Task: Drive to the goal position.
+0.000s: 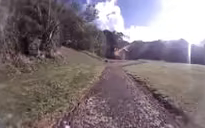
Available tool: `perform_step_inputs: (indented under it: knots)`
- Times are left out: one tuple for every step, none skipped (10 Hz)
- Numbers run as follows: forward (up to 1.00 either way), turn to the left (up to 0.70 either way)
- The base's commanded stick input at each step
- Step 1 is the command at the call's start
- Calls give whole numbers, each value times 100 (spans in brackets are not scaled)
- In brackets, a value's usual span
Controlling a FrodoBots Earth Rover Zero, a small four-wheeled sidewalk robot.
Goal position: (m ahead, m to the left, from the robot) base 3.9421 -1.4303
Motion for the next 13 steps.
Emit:
perform_step_inputs:
  knots:
    - [70,0]
    - [70,0]
    - [70,0]
    - [70,0]
    - [70,0]
    - [70,0]
    - [70,0]
    - [70,0]
    - [70,0]
    - [70,0]
    - [70,0]
    - [70,0]
    - [70,9]
